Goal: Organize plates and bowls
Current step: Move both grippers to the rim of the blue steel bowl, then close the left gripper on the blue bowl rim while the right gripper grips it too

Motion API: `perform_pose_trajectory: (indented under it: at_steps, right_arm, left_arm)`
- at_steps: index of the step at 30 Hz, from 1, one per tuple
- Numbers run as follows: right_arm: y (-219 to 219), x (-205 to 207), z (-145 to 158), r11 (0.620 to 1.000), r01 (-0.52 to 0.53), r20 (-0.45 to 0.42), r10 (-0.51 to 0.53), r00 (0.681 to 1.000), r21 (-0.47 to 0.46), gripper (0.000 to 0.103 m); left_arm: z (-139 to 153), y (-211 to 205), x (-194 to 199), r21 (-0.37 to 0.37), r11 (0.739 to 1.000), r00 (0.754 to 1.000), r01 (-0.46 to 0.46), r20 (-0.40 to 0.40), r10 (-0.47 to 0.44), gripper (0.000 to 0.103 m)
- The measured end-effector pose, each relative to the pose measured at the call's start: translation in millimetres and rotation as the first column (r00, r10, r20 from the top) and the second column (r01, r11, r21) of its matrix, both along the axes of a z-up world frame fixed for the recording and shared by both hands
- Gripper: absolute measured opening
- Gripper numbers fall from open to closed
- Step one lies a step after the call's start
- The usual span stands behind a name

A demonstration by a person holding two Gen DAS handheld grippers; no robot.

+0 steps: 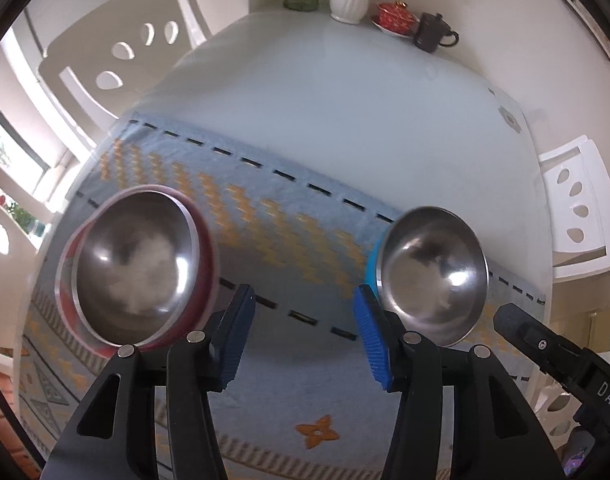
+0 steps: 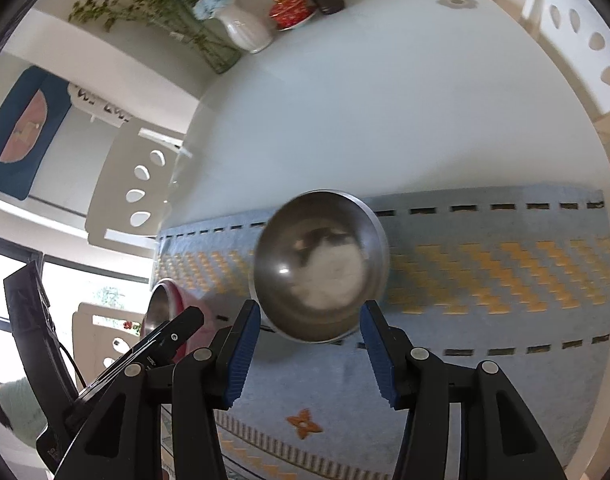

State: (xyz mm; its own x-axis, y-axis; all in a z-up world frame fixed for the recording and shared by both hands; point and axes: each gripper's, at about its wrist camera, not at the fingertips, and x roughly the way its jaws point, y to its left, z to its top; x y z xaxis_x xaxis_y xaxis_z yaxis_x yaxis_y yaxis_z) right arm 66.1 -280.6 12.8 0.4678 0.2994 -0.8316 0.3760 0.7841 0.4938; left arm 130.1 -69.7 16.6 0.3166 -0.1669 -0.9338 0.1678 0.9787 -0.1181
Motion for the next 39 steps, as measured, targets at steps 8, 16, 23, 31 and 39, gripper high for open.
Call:
perform_pose_trajectory:
  at_steps: [8,16,23,31,39]
  right_arm:
    - [-23.9,-0.1,-21.2,1.0,0.005,-0.023,-0.004,1.0,0.026,0.05]
    - [-32.7,5.5,-50.4,0.998,0.006,-0.055,-0.003,0.998,0.065,0.05]
    - [-33.2,10.7,-70.6,0.996,0.005,-0.076,0.002,0.997,0.092,0.05]
    - [-34.9,13.7,-90.5,0.993,0.014,-0.091,-0.004,0.996,0.113,0.05]
    - [-32.2,19.3,-92.0,0.998,0.024,-0.072,-0.019,0.997,0.063,0.047]
  left_arm:
    - [-23.0,-26.2,2.0,0.013,1.0,0.999,0.018,-0.045,-0.017,0.049]
    - [-42.2,-37.3,7.6,-0.002,0.999,0.996,0.038,-0.077,-0.038,0.05]
    - [-57.2,-45.5,9.8,-0.002,0.998,0.994,0.063,-0.093,-0.063,0.05]
    - [-72.9,-56.1,12.6,-0.019,0.997,0.99,0.076,-0.116,-0.078,0.049]
    - [-75.2,-63.2,12.6,-0.054,0.995,0.991,0.086,-0.102,-0.092,0.035]
